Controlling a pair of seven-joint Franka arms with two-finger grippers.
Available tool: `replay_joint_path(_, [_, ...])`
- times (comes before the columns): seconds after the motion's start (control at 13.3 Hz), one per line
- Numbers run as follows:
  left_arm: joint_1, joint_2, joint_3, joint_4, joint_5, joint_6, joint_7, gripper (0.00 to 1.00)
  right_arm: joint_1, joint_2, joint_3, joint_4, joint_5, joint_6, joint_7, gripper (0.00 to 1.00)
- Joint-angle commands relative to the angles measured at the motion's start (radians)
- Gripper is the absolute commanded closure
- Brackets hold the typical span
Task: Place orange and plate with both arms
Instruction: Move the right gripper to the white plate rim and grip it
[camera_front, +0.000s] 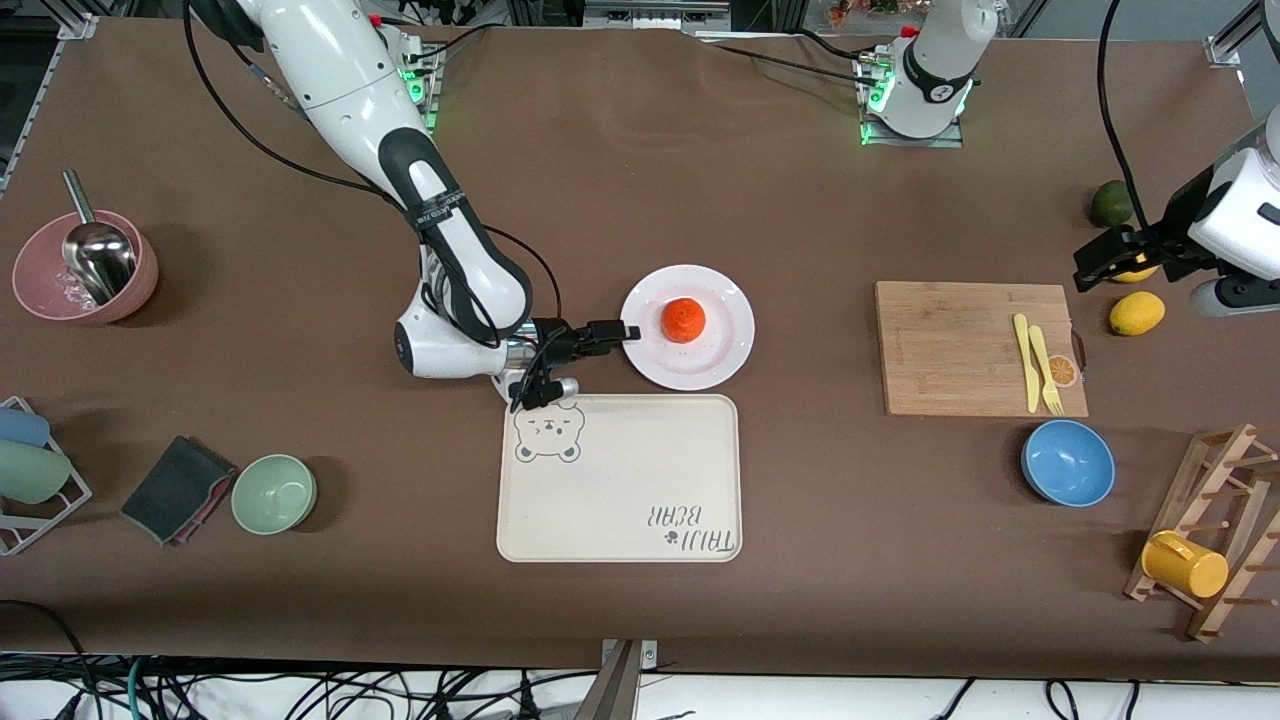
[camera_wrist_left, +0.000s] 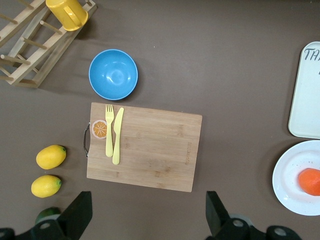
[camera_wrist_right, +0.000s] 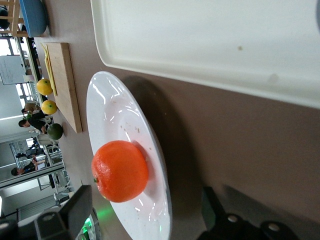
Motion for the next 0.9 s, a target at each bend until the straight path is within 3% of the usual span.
replay_joint_path(0.0, [0.001,0.009,0.002,0.029,-0.024,-0.031,0.015,0.0,0.035,0.004,-0.004,-0.015,0.028,0.014,-0.034,0.14])
replay_joint_path(0.23, [0.002,0.01,0.002,0.029,-0.025,-0.031,0.016,0.0,0.037,0.011,-0.004,-0.024,0.024,0.013,-0.086,0.39])
replay_joint_path(0.45, [-0.001,0.01,0.002,0.029,-0.025,-0.031,0.016,0.0,0.043,0.054,-0.004,-0.01,0.013,0.013,-0.092,0.42])
replay_joint_path(0.6, [-0.001,0.01,0.002,0.029,-0.027,-0.031,0.016,0.0,0.043,0.057,-0.004,-0.01,0.011,0.013,-0.092,0.51])
replay_joint_path(0.75, [-0.001,0.01,0.002,0.029,-0.025,-0.031,0.016,0.0,0.05,0.057,-0.004,-0.007,0.011,0.013,-0.092,0.72])
replay_joint_path(0.83, [0.004,0.012,0.002,0.029,-0.027,-0.031,0.016,0.0,0.055,0.057,-0.004,-0.006,0.013,0.013,-0.091,0.76])
